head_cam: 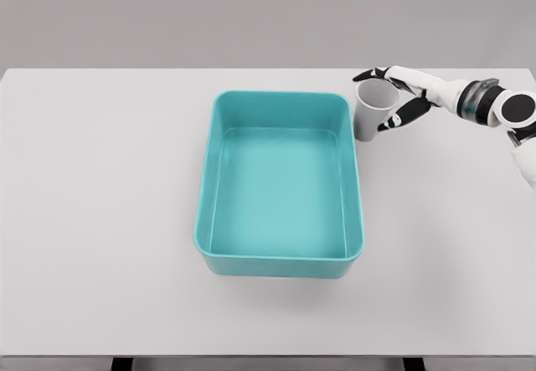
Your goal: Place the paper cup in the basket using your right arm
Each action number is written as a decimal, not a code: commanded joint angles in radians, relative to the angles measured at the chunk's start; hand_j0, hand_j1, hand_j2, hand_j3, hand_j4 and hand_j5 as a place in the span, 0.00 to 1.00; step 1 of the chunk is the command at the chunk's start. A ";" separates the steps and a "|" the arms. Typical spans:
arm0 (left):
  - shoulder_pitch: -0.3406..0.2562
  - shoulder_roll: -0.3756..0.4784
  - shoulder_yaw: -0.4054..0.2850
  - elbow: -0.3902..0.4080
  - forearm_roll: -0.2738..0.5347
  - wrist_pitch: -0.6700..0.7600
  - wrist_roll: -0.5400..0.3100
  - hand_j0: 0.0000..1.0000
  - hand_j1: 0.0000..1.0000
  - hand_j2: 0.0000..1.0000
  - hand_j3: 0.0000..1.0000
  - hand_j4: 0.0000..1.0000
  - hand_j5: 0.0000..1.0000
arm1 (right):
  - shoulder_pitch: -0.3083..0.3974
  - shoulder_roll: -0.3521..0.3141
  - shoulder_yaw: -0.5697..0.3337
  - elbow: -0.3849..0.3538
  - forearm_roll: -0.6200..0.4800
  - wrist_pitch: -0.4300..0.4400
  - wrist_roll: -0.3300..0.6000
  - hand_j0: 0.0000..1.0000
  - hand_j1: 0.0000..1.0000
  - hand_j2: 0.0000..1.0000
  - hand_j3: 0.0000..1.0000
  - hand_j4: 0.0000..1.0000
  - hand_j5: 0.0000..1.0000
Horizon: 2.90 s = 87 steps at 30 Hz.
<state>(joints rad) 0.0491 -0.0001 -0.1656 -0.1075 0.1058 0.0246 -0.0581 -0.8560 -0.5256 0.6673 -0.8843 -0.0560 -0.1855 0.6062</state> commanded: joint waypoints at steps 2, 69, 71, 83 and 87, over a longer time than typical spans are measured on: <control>0.000 0.000 0.000 0.000 0.000 0.000 0.000 1.00 1.00 1.00 1.00 1.00 1.00 | 0.000 -0.001 0.005 -0.001 0.010 -0.005 0.005 0.77 0.77 0.77 0.77 0.77 0.77; 0.000 0.000 0.000 0.000 0.000 0.001 0.000 1.00 1.00 1.00 1.00 1.00 1.00 | -0.023 -0.067 0.272 -0.800 0.485 0.123 0.005 0.72 0.72 0.72 0.72 0.72 0.72; 0.000 0.000 0.000 0.000 0.000 0.001 0.000 1.00 1.00 1.00 1.00 1.00 1.00 | -0.026 -0.045 0.308 -0.780 0.504 0.123 0.005 0.72 0.72 0.72 0.72 0.72 0.72; 0.000 0.000 0.000 0.000 0.000 0.001 0.000 1.00 1.00 1.00 1.00 1.00 1.00 | -0.029 -0.021 0.356 -0.763 0.530 0.123 0.005 0.72 0.72 0.72 0.72 0.72 0.72; 0.000 0.000 0.000 0.000 0.000 0.000 0.000 1.00 1.00 1.00 1.00 1.00 1.00 | -0.032 -0.021 0.356 -0.763 0.530 0.121 0.005 0.74 0.74 0.74 0.74 0.74 0.74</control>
<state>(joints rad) 0.0491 -0.0001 -0.1656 -0.1075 0.1058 0.0246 -0.0581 -0.8882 -0.5458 1.0227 -1.6477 0.4728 -0.0633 0.6109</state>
